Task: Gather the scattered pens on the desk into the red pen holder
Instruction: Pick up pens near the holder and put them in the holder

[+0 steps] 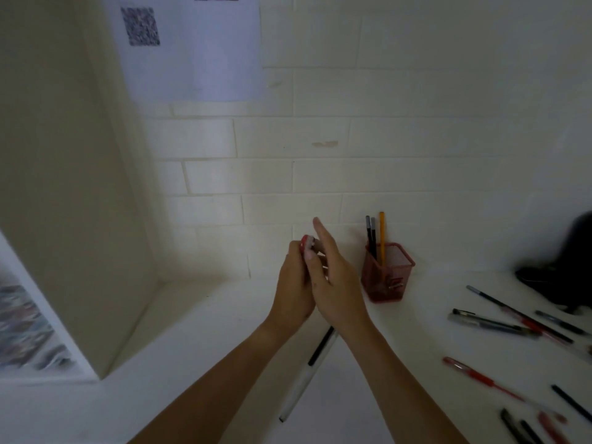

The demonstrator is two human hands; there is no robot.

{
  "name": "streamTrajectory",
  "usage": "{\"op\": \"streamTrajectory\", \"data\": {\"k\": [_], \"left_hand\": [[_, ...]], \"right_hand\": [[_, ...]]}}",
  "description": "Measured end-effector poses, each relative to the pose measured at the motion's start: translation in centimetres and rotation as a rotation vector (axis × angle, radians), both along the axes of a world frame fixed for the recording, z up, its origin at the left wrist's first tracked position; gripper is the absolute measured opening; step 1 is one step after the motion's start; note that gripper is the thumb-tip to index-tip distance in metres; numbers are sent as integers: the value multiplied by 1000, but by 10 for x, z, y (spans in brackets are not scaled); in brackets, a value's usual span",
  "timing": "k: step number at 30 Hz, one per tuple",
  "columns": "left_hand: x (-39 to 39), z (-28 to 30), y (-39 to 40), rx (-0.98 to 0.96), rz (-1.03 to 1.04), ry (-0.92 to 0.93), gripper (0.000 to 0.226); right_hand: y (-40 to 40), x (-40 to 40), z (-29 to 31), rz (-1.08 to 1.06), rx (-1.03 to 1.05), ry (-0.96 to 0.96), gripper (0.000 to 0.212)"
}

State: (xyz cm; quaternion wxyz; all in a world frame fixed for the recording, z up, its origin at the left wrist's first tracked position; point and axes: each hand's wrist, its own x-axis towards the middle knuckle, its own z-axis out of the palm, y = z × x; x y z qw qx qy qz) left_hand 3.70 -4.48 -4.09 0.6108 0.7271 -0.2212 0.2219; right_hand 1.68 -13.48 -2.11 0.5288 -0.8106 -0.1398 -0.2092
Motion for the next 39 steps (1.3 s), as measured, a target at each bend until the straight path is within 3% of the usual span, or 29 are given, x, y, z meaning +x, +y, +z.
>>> {"op": "streamTrajectory", "data": {"k": [3,5,7,11,15,19,25,30,34,37,39], "left_hand": [[10,25,-15,-81,-17,2,15],[19,45,-31,-118,-47,-4,3],[28,62,-52,-171,-119,7,5],[45,79,-98,-198,-233,54,7],[61,77,-125,-235,-335,180,13],[77,72,-134,-194,-332,217,21],[72,88,-139,-111,-300,27,15],[76,97,-148,-157,-363,-18,6],[86,65,-156,-37,-247,56,10],[96,37,-154,187,-17,-44,12],[98,31,-151,219,10,-106,26]], "right_hand": [[-12,0,4,-79,116,4,45],[-27,1,8,-296,71,-99,35],[-46,3,14,-432,21,-142,29],[-85,10,29,-289,-92,-48,18],[-120,23,36,-354,-205,-77,29],[-137,35,35,-308,-206,-10,11],[-143,37,52,-213,-140,-66,25],[-151,47,54,-320,-173,-198,13],[-151,57,31,-373,-219,-28,16],[-150,60,10,-349,-271,81,12],[-150,62,-2,-390,-344,103,10]]}}
